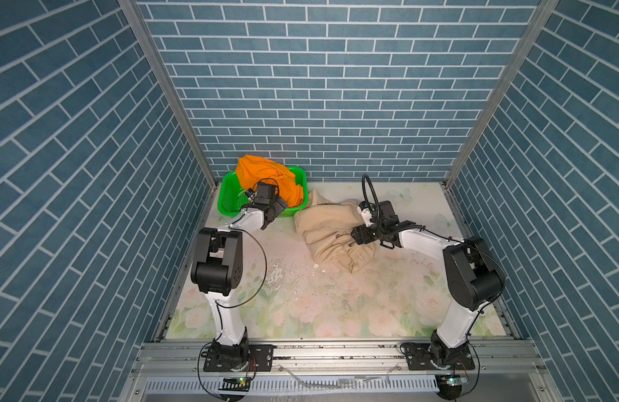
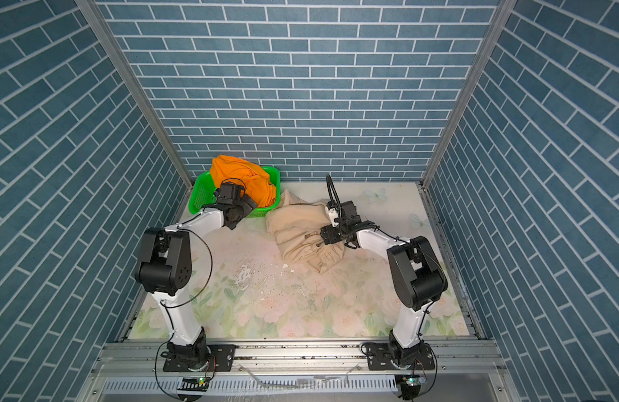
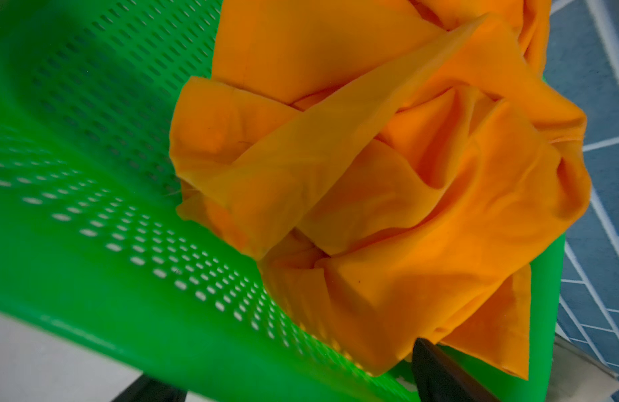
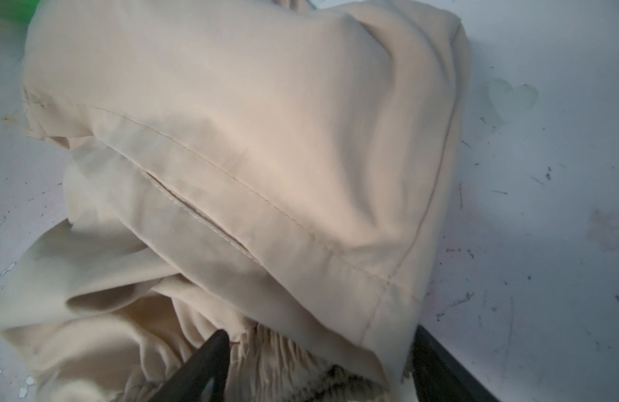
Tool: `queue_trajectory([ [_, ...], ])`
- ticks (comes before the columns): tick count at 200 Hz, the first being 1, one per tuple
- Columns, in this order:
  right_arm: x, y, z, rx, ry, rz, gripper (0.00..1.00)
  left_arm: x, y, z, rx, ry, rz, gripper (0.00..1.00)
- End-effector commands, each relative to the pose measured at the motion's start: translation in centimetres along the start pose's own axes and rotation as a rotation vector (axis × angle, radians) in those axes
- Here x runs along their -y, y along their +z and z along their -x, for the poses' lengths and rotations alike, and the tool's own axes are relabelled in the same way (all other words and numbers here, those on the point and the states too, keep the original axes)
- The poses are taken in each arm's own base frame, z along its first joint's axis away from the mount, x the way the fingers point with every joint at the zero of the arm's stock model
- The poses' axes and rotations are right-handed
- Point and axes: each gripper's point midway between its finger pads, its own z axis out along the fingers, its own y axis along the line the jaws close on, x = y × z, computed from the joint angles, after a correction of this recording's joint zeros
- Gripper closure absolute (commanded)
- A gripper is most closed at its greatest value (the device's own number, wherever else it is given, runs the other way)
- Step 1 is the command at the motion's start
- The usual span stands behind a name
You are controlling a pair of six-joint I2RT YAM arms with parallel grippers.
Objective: Fold and stack the shorts
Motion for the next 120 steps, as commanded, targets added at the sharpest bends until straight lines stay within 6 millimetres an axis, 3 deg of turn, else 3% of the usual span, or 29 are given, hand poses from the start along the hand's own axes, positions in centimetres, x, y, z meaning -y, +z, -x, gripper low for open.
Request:
queue_trajectory([
  [1, -0.9, -0.3, 0.1, 0.011, 0.024, 0.043, 0.19, -1.3, 0.3, 0.8, 0.025, 0.008, 0.061, 0.00],
  [60, -0.8, 0.0, -0.2, 0.004, 0.024, 0.042, 0.19, -2.9, 2.0, 1.2, -0.013, -0.017, 0.085, 0.02],
  [73, -0.8, 0.1, -0.1, 0.008, 0.031, 0.043, 0.19, -3.0, 2.3, 1.0, -0.030, -0.006, 0.083, 0.10],
  [79, -0.8, 0.1, -0.1, 0.008, 0.031, 0.043, 0.19, -3.3, 2.3, 0.9, -0.037, -0.002, 0.090, 0.19],
  [93, -0.8, 0.1, -0.1, 0.005, 0.032, 0.042, 0.19, -4.1, 1.9, 0.7, -0.041, 0.002, 0.109, 0.56],
  [98, -0.8, 0.0, -0.2, 0.003, 0.032, 0.042, 0.19, -4.6, 1.7, 0.6, -0.039, 0.002, 0.119, 0.64],
  [120, -0.6, -0.3, -0.7, -0.018, 0.019, 0.032, 0.19, -6.4, 0.6, 0.5, -0.051, 0.019, 0.149, 0.67],
])
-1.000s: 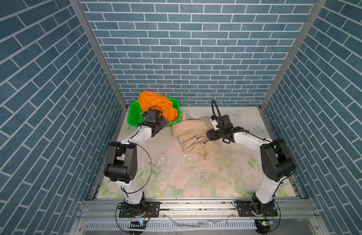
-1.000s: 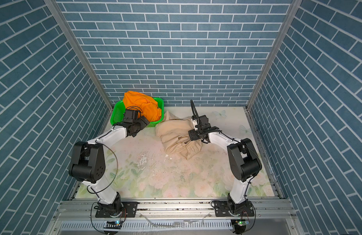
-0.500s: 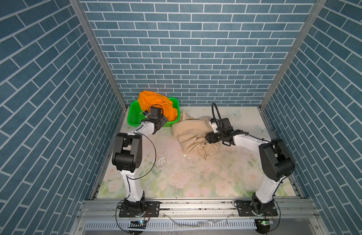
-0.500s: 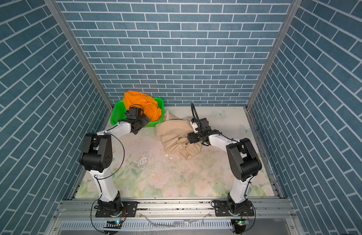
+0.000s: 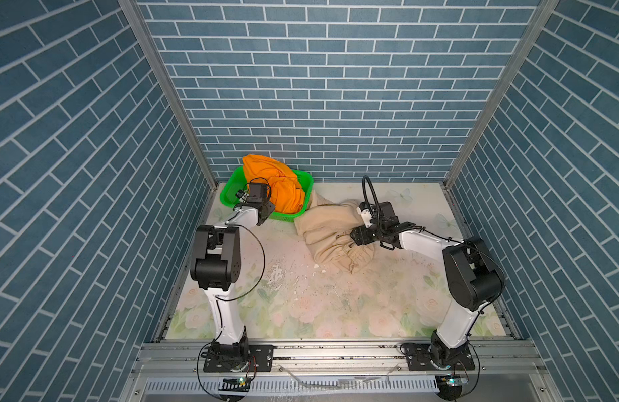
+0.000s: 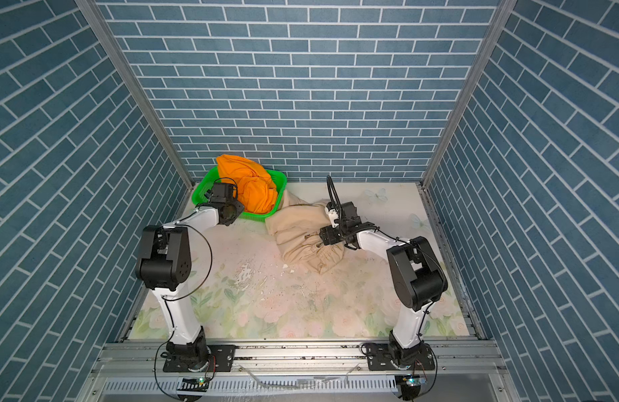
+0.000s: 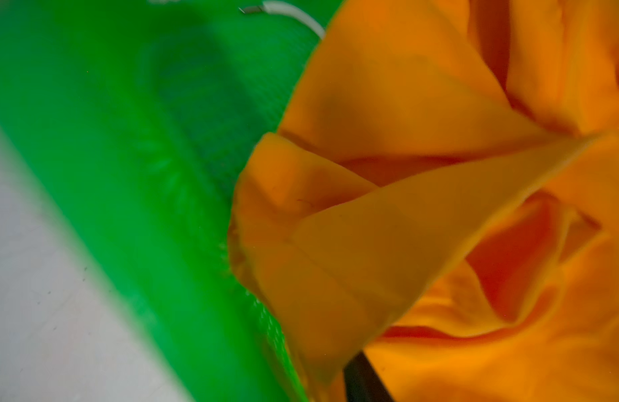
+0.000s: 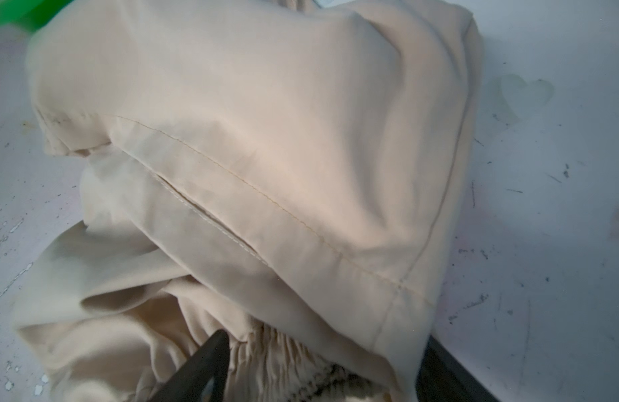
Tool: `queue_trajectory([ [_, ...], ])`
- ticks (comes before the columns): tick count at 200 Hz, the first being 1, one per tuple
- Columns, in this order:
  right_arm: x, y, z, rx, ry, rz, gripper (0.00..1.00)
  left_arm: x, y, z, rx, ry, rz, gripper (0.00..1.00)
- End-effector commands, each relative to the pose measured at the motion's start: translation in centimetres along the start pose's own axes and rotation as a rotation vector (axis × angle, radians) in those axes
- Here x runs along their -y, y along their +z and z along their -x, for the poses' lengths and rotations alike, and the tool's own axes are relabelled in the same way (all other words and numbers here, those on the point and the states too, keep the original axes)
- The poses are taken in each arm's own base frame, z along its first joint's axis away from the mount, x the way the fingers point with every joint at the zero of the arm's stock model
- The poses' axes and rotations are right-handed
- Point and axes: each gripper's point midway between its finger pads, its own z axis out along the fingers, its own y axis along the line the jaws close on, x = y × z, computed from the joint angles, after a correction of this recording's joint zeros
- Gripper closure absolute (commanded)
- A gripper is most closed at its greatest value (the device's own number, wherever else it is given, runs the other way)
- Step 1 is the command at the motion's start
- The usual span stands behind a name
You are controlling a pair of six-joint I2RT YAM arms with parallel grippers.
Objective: Fold and stack the shorts
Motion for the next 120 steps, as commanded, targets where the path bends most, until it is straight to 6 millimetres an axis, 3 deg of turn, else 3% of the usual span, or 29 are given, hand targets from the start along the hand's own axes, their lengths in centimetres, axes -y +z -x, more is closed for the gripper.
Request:
queue_trajectory([
  [1, -0.3, -0.4, -0.8, -0.029, 0.005, 0.010, 0.19, -4.0, -0.5, -2.0, -0.073, 0.110, 0.108, 0.67],
  [39, 2.1, -2.3, -1.7, -0.062, 0.066, -0.022, 0.19, -7.0, -2.8, -1.4, -0.114, 0.213, 0.198, 0.56],
  [70, 5.9, -4.2, -3.5, -0.149, 0.145, -0.123, 0.19, -9.4, -4.6, 1.4, -0.118, 0.341, 0.318, 0.52],
  [98, 8.7, -6.1, -4.8, -0.195, 0.222, -0.211, 0.19, -12.0, -5.3, 4.3, -0.138, 0.351, 0.373, 0.52],
  [120, 10.6, -7.5, -4.7, -0.193, 0.272, -0.289, 0.19, -13.6, -5.9, 6.2, -0.118, 0.357, 0.417, 0.42],
])
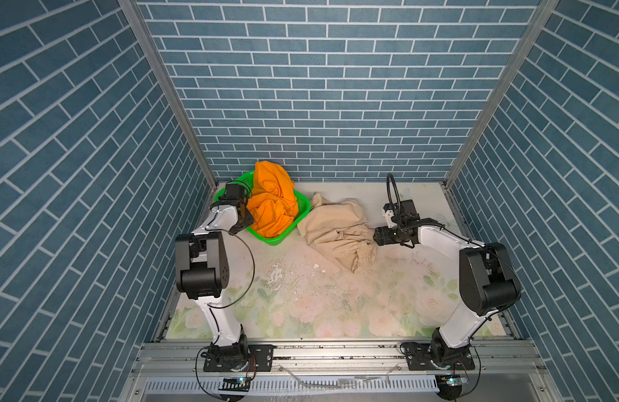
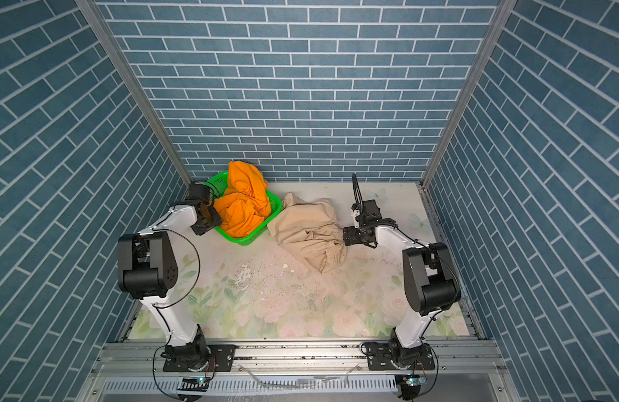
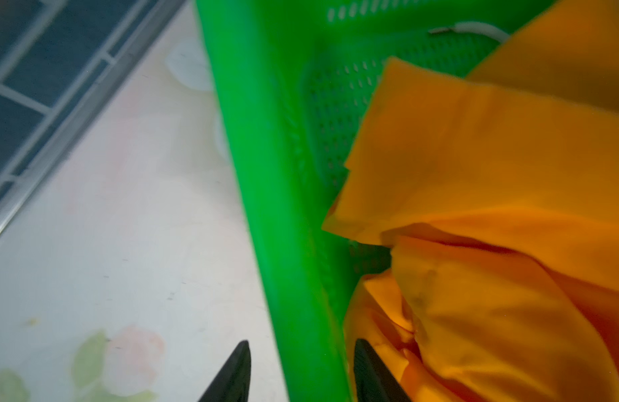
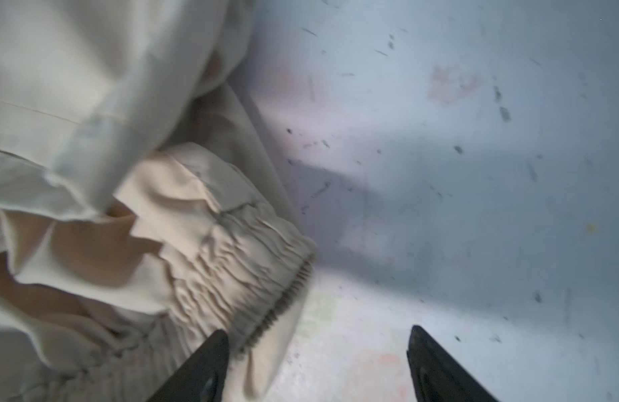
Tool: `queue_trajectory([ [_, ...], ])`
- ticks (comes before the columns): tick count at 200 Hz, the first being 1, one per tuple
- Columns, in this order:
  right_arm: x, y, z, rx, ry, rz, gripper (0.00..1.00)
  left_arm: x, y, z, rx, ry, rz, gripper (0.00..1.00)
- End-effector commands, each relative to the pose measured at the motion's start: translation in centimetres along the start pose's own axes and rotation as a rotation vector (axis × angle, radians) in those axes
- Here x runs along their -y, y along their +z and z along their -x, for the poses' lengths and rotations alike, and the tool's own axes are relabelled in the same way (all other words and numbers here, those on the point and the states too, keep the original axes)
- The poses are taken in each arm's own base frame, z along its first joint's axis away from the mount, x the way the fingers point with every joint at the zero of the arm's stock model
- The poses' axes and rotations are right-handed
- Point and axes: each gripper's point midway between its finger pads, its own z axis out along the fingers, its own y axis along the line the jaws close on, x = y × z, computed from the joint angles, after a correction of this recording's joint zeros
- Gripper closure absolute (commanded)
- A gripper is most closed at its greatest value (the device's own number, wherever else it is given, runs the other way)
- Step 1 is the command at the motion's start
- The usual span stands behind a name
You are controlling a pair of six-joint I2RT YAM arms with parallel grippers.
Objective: Fold and stack the shorts
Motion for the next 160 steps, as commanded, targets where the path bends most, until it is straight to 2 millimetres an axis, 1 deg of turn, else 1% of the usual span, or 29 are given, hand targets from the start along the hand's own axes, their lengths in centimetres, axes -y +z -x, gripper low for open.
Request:
queue_trajectory([
  [1, 2.3, -2.3, -0.1, -0.024, 0.074, -0.099, 0.19, -3.6, -0.8, 0.7, -0.025, 0.071, 0.107, 0.41],
  [11, 2.4, -2.8, 0.4, -0.008, 0.072, -0.106, 0.19, -4.3, -1.1, 1.3, -0.014, 0.087, 0.134, 0.35],
  [32, 1.5, -3.5, 1.6, 0.037, 0.060, -0.059, 0.19, -5.0, -1.5, 2.3, 0.002, 0.133, 0.189, 0.28],
  [42, 1.1, -3.8, 2.1, 0.059, 0.052, -0.043, 0.19, -4.9, -1.6, 2.6, 0.000, 0.144, 0.189, 0.19],
  [44, 0.6, -3.9, 2.2, 0.061, 0.048, -0.018, 0.19, -4.9, -1.7, 2.6, -0.002, 0.146, 0.189, 0.18],
  [59, -0.9, -4.3, 2.6, 0.082, 0.000, 0.021, 0.19, -3.8, -2.5, 2.6, -0.027, 0.149, 0.140, 0.11],
  [63, -1.2, -4.4, 2.7, 0.083, -0.016, 0.026, 0.19, -3.3, -2.9, 2.5, -0.031, 0.148, 0.117, 0.09],
  [77, -2.4, -4.6, 2.7, 0.084, -0.059, 0.039, 0.20, -0.6, -5.0, 1.9, -0.044, 0.152, -0.009, 0.01],
  [96, -3.1, -4.9, 3.0, 0.094, -0.055, 0.063, 0.20, 3.1, -8.9, 0.4, -0.037, 0.183, -0.117, 0.00],
  [107, -3.3, -5.0, 3.1, 0.104, -0.045, 0.074, 0.20, 5.9, -10.7, -1.2, -0.034, 0.221, -0.196, 0.00],
  [117, -3.4, -4.9, 3.2, 0.110, -0.039, 0.081, 0.19, 8.3, -11.8, -2.9, -0.044, 0.247, -0.245, 0.00],
  [136, -3.5, -4.8, 3.2, 0.110, -0.033, 0.083, 0.20, 12.5, -12.5, -5.9, -0.075, 0.282, -0.337, 0.00],
  [141, -3.7, -4.7, 3.2, 0.111, -0.034, 0.086, 0.20, 13.4, -12.6, -6.3, -0.074, 0.293, -0.355, 0.00],
  [160, -4.1, -4.8, 3.7, 0.125, -0.027, 0.107, 0.20, 16.0, -11.8, -7.2, -0.081, 0.318, -0.367, 0.00],
])
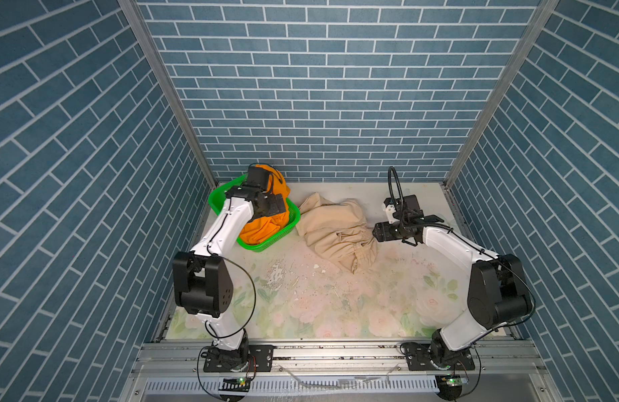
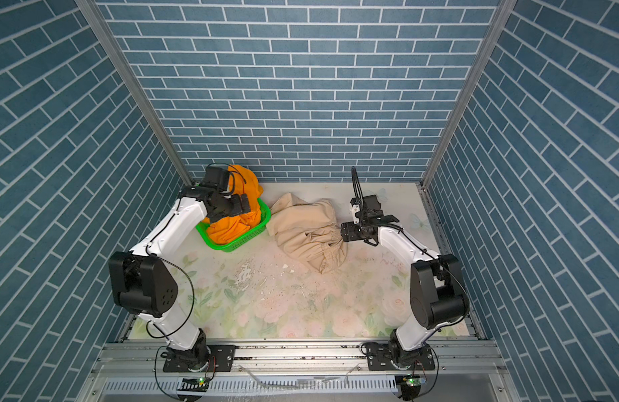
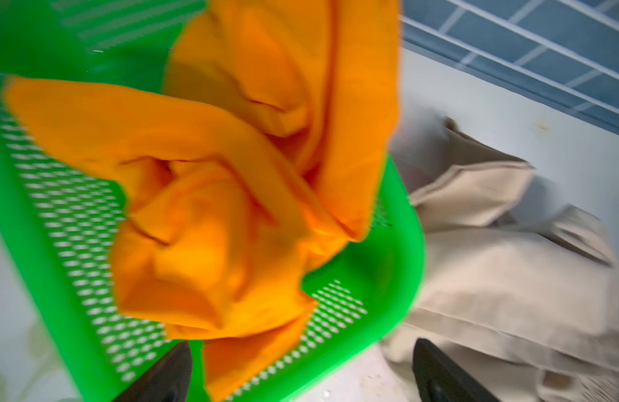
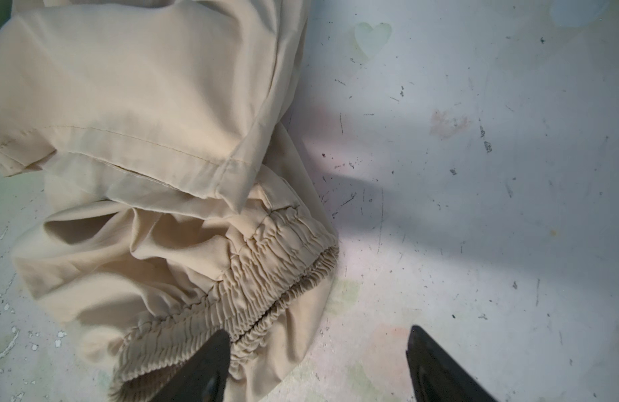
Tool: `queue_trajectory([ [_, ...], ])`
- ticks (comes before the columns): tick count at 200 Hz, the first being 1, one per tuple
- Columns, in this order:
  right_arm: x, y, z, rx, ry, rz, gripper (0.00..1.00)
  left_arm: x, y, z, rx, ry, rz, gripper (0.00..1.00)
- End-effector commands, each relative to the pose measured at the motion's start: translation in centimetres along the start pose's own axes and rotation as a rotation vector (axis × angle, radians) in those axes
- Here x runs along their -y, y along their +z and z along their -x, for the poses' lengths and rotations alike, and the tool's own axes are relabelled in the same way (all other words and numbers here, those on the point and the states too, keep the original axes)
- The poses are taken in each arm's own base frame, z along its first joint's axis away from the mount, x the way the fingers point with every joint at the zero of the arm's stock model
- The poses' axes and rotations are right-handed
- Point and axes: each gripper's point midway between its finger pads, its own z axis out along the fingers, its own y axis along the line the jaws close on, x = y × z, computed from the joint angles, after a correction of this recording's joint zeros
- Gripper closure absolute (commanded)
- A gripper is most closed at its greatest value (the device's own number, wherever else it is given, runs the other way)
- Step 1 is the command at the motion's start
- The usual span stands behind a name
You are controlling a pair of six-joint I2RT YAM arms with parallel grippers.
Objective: Fold and stack the shorts
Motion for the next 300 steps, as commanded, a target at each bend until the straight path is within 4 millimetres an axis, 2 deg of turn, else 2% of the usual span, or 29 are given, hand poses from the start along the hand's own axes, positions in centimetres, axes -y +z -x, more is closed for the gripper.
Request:
queue_trajectory([
  [1, -1.0, -0.9, 1.6, 0.051, 0.005, 0.036, 0.20, 2.2, 2.4, -0.6, -0.046, -0.025, -0.033, 0.00],
  [23, -1.6, -1.0, 2.0, 0.066, 0.001, 0.057, 0.20, 5.2, 4.7, -0.7, -0.076, -0.011, -0.086, 0.00],
  [63, -1.6, -0.9, 1.7, 0.059, -0.004, 0.050, 0.20, 10.0, 8.3, -1.3, -0.095, 0.037, -0.154, 0.00],
  [78, -1.6, -1.0, 1.7, 0.055, -0.006, 0.051, 0.20, 10.4, 9.2, -2.1, -0.128, 0.044, -0.146, 0.00],
  [102, -1.7, -1.1, 1.9, 0.064, -0.007, 0.054, 0.20, 9.7, 9.5, -3.1, -0.140, 0.055, -0.115, 0.00],
  [131, -1.9, -0.5, 1.7, 0.046, -0.009, 0.067, 0.20, 8.0, 8.9, -4.4, -0.168, 0.078, -0.050, 0.00],
  [166, -2.2, -0.2, 1.7, 0.043, -0.009, 0.084, 0.20, 3.7, 7.2, -6.2, -0.191, 0.147, 0.107, 0.00],
  [200, -2.4, -0.1, 1.6, 0.039, -0.017, 0.089, 0.20, -0.2, 6.2, -8.4, -0.248, 0.149, 0.184, 0.00],
  [217, -2.6, 0.0, 1.5, 0.038, -0.020, 0.092, 0.20, -2.1, 5.0, -9.5, -0.258, 0.154, 0.228, 0.00],
  [260, -3.4, 0.5, 1.1, 0.020, -0.040, 0.111, 0.20, -7.4, 2.4, -12.3, -0.285, 0.076, 0.277, 0.00],
  [300, -4.2, 0.8, 0.9, 0.011, -0.050, 0.124, 0.20, -11.6, 1.0, -13.5, -0.273, -0.012, 0.306, 0.00],
])
